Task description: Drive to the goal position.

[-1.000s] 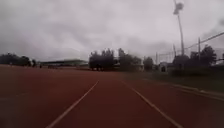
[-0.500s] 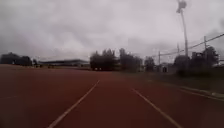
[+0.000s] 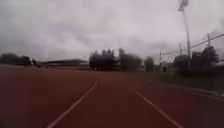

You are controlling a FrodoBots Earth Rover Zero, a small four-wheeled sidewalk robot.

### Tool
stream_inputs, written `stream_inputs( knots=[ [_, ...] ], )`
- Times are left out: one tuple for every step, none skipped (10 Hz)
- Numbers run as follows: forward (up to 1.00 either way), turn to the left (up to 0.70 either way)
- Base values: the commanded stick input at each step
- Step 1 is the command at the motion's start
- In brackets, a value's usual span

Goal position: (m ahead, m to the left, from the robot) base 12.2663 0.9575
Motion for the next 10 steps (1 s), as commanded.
stream_inputs(
  knots=[
    [0.7,-0.02],
    [0.7,0.0],
    [0.7,0.0],
    [0.7,0.0],
    [0.7,0.0],
    [0.7,0.0],
    [0.7,0.0],
    [0.7,0.0],
    [0.7,0.0],
    [0.7,0.0]
  ],
)
